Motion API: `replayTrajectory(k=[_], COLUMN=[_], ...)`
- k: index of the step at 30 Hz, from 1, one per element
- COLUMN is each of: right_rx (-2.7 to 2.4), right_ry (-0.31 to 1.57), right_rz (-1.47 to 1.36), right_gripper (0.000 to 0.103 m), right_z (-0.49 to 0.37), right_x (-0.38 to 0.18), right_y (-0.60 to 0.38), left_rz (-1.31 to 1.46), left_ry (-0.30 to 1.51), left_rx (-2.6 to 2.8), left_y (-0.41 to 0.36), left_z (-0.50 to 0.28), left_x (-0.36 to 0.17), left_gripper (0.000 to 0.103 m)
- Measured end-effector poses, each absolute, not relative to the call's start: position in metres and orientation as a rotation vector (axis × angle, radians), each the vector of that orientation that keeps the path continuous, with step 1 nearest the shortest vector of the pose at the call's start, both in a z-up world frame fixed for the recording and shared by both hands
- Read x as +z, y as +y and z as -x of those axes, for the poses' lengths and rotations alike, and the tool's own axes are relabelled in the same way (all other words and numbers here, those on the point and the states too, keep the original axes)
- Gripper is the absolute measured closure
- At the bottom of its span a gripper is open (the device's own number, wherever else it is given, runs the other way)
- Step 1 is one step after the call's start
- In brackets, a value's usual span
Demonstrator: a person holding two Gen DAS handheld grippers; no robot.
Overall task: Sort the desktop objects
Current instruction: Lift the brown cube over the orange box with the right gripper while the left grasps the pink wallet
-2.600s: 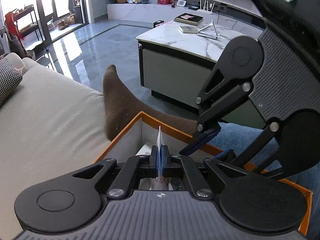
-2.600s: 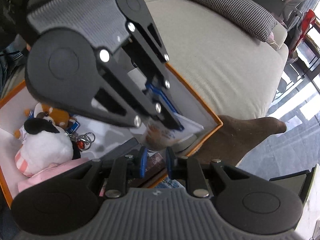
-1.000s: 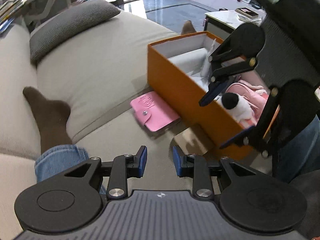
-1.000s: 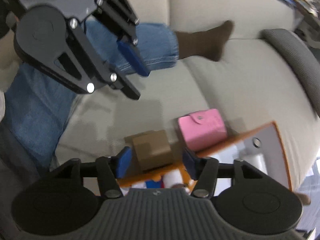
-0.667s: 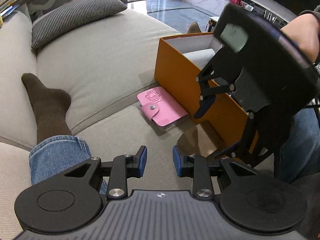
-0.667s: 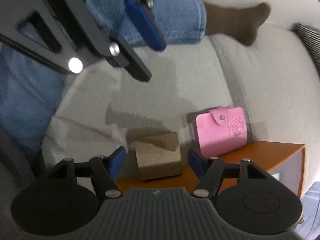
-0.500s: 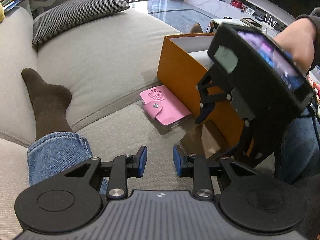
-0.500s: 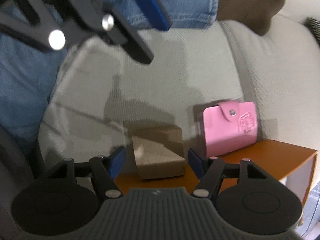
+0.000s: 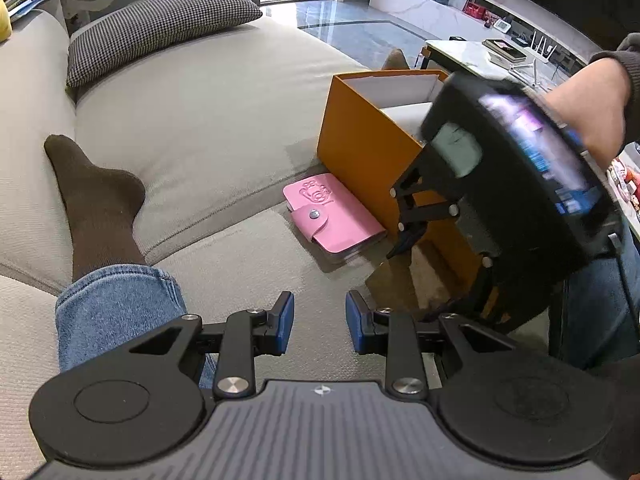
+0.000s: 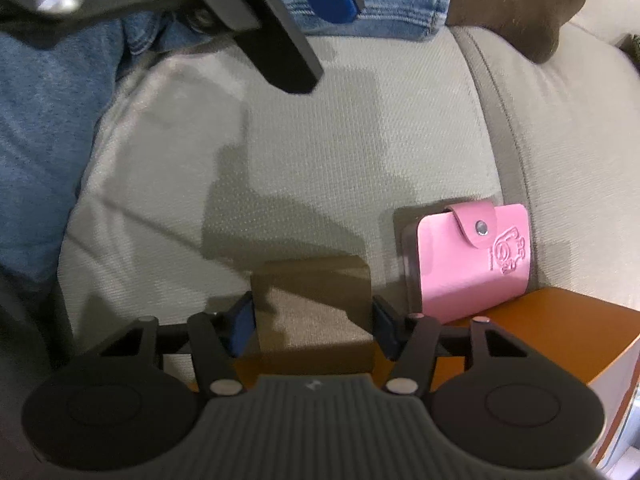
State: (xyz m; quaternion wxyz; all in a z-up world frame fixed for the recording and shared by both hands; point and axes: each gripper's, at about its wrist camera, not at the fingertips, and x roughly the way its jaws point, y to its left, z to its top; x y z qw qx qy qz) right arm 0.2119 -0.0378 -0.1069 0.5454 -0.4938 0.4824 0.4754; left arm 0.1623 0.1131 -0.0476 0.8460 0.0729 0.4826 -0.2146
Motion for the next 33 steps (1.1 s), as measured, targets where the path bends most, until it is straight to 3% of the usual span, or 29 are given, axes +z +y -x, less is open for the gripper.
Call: replayTrajectory(k=[9,11,13,18,33], right_rx=[1.157,1.152,1.141,1.055,0.926], right_ry=[0.987,0.961,0.939,0.888,0.982], right_rz=[1.068,1.046,1.022,1.012,0.980], right_gripper=[0.042,0.042,0.042,0.042,0.042], right_z=[-0.194,-0.192,-0.190,-0.194,-0.248], right_x=[-0.024,-0.002,0.020,0.055,0.014], right_y=[-0.058,-0.062,-0.070,-0.096,-0.151], left_rz=[-0.117,-0.107,-0.092,-0.035,0.374], left_ry=[1.008,1.004,0.994,0.986,1.168], left_rx=[-0.422,-0.425,-0.433,-0.432,-0.298], left_y=[0.108,0.106,0.102,0.094,0.101], left_z=[-0.168,-0.171,-0.175,-0.192,-0.285], left_x=[-0.034,-0.029,-0.025,-0.025,-0.126], left_gripper=[0.070,0.065,0.048,0.046,0.041])
